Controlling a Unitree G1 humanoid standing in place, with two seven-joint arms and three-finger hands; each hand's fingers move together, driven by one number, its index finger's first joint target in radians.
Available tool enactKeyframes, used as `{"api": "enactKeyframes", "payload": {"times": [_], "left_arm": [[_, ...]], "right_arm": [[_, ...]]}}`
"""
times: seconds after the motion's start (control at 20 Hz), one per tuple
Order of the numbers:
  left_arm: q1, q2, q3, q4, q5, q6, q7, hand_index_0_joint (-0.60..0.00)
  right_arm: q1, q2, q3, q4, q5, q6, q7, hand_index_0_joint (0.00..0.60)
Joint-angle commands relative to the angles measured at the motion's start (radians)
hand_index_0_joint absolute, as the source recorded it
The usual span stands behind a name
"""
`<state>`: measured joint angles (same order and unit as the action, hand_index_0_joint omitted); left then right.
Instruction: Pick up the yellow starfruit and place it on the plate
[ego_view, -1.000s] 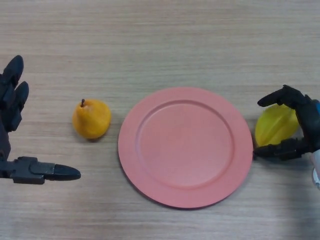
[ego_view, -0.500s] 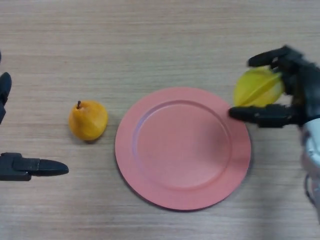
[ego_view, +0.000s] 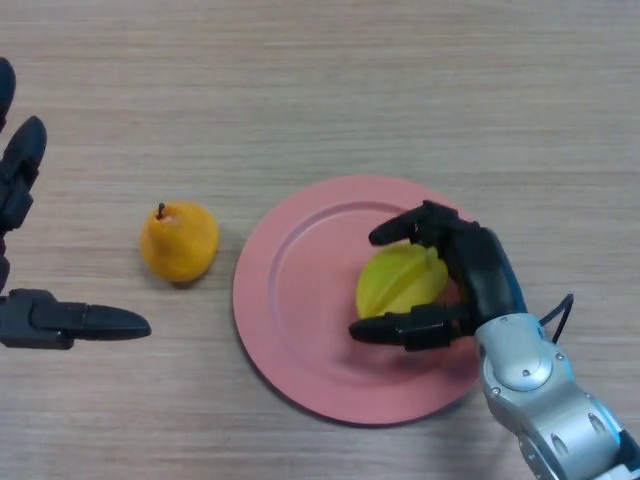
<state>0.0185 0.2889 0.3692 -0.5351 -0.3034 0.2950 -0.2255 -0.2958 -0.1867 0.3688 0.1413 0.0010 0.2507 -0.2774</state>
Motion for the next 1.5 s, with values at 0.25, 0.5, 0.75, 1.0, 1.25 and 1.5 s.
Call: {"api": "enactKeyframes", "payload": {"times": [0.25,0.5,0.75,1.0,1.25,1.5], "left_arm": [[-0.047,0.031,-0.052,-0.009,0.164,-0.283,0.038,0.0],[-0.073,0.031,-0.076,-0.008,0.163,-0.248,0.051,0.0],[-0.081,0.031,-0.097,-0.031,0.11,-0.187,0.033,0.0],[-0.088,0.01,-0.153,-0.041,0.101,-0.129,0.049,0.0],[-0.122,0.005,-0.181,-0.004,0.091,-0.176,0.088,0.0],[-0.106,0.003,-0.177,-0.034,0.072,-0.127,0.08,0.0]], "right_arm": [[-0.047,-0.003,-0.086,-0.298,0.039,0.063,0.036,0.0],[-0.014,-0.003,-0.145,-0.474,0.042,0.104,0.094,0.0],[0.039,-0.003,-0.244,-0.663,0.064,0.13,0.155,0.0],[0.123,-0.043,-0.446,-0.742,0.148,0.048,0.207,0.0],[0.219,-0.082,-0.552,-0.808,0.151,0.076,0.265,0.0],[0.216,-0.104,-0.61,-0.843,0.19,0.113,0.269,0.0]]}}
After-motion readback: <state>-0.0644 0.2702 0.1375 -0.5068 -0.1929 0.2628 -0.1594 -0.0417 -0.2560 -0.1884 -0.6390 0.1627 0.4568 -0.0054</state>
